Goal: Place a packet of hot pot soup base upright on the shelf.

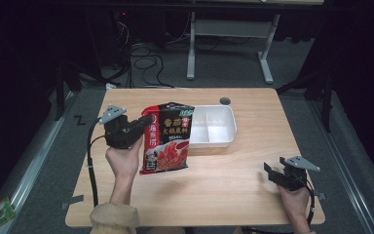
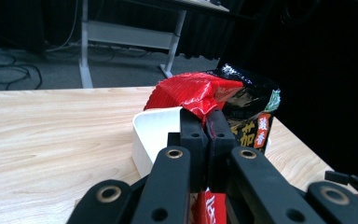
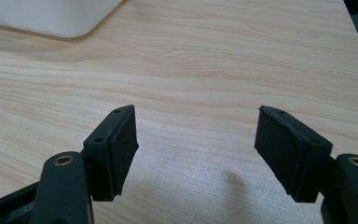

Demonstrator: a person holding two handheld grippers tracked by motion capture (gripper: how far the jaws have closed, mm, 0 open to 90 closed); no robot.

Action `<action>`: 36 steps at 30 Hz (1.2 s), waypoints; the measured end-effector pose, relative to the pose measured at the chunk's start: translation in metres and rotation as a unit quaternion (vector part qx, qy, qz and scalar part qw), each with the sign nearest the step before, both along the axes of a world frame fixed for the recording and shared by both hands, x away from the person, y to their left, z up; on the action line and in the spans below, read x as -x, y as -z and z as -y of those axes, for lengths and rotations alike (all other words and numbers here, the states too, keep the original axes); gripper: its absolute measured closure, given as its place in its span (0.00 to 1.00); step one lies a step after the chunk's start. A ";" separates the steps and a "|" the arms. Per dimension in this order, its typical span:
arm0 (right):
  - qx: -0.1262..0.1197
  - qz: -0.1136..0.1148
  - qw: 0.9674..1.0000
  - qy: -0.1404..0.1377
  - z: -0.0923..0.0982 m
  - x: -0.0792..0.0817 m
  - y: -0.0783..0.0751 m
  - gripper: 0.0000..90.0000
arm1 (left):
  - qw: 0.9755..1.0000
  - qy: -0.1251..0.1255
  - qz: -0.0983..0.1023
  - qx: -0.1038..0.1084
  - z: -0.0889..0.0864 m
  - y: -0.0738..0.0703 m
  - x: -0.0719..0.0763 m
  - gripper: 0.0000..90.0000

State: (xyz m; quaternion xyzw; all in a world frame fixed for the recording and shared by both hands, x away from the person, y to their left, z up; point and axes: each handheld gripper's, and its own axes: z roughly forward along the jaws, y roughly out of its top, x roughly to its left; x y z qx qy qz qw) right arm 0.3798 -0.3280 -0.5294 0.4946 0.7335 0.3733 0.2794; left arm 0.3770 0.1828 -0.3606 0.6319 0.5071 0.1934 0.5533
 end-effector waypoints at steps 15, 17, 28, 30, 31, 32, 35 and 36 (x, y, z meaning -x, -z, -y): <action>0.008 -0.001 1.000 0.003 -0.001 -0.001 0.000 0.34 | 1.000 -0.017 0.002 0.010 0.001 -0.018 -0.020 0.99; 0.007 -0.002 1.000 0.004 -0.001 -0.001 0.000 0.34 | 1.000 -0.020 0.003 0.007 0.003 -0.019 -0.022 0.99; 0.004 -0.001 1.000 0.005 0.000 0.000 0.000 0.33 | 1.000 -0.025 0.008 0.000 0.012 -0.031 -0.035 0.99; 0.003 0.000 1.000 0.005 0.000 0.000 0.000 0.33 | 1.000 -0.026 0.010 -0.005 0.015 -0.032 -0.037 0.99; 0.001 0.003 1.000 0.005 0.001 0.000 0.000 0.33 | 1.000 -0.029 0.009 -0.007 0.017 -0.033 -0.041 0.99; 0.001 0.003 1.000 0.005 0.001 0.000 0.000 0.33 | 1.000 -0.029 0.009 -0.007 0.017 -0.033 -0.041 0.99; -0.007 0.003 1.000 0.008 0.001 0.001 0.000 0.33 | 0.999 -0.033 0.008 -0.009 0.020 -0.036 -0.047 0.99; -0.007 0.005 1.000 0.007 0.002 0.001 0.000 0.33 | 0.999 -0.036 0.009 -0.013 0.022 -0.037 -0.050 0.99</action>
